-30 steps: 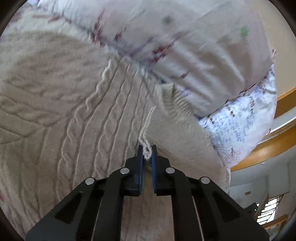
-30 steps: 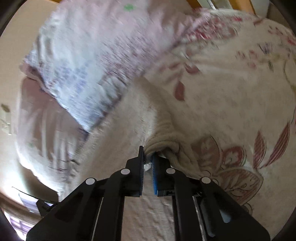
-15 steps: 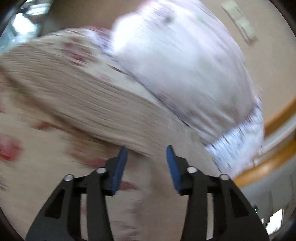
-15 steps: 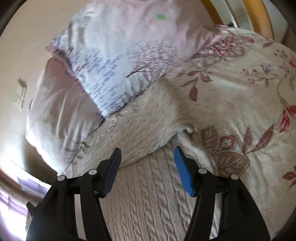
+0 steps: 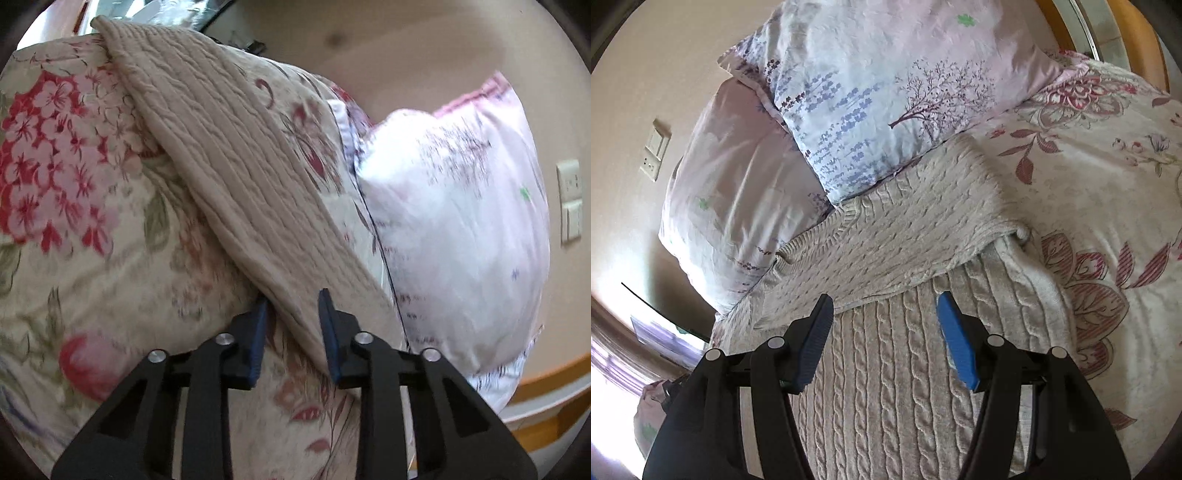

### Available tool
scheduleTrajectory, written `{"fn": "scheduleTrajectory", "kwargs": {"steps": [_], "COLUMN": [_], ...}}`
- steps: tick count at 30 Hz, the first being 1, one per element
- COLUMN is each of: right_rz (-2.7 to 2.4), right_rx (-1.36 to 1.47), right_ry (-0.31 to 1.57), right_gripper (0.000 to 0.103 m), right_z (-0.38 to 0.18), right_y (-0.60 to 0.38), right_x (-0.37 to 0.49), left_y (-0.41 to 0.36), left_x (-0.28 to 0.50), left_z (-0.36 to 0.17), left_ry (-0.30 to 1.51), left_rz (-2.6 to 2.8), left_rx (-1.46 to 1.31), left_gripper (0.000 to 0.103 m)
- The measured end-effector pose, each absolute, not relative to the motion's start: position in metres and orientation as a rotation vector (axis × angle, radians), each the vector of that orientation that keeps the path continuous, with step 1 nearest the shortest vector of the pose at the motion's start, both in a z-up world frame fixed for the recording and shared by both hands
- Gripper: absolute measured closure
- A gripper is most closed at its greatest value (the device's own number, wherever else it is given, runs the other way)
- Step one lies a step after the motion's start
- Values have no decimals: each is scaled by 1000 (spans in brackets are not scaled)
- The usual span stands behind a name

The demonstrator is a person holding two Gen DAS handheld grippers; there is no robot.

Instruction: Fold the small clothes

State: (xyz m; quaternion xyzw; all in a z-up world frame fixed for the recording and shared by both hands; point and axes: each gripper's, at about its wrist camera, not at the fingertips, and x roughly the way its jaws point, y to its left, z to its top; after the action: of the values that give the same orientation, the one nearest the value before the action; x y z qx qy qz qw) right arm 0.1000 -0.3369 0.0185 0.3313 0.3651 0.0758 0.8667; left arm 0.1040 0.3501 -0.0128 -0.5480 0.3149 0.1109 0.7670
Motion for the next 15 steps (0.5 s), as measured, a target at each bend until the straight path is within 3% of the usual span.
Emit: {"fn": "scheduleTrajectory", "kwargs": {"steps": [5, 11, 15], "right_rz": [167, 182, 175], "right_rx": [685, 669, 664], "right_ry": [766, 756, 741], "right_gripper": [40, 40, 40], "right_z": [17, 18, 20], "right_y": [-336, -333, -334], "right_x": [100, 99, 96], "left_y": [353, 332, 276], "left_x": [107, 116, 139], "left_z": [-16, 19, 62], "left_ry": [674, 583, 520], "left_rz": [259, 179, -56], "left_rx": [-1201, -1159, -1101], "left_gripper": [95, 97, 97]}}
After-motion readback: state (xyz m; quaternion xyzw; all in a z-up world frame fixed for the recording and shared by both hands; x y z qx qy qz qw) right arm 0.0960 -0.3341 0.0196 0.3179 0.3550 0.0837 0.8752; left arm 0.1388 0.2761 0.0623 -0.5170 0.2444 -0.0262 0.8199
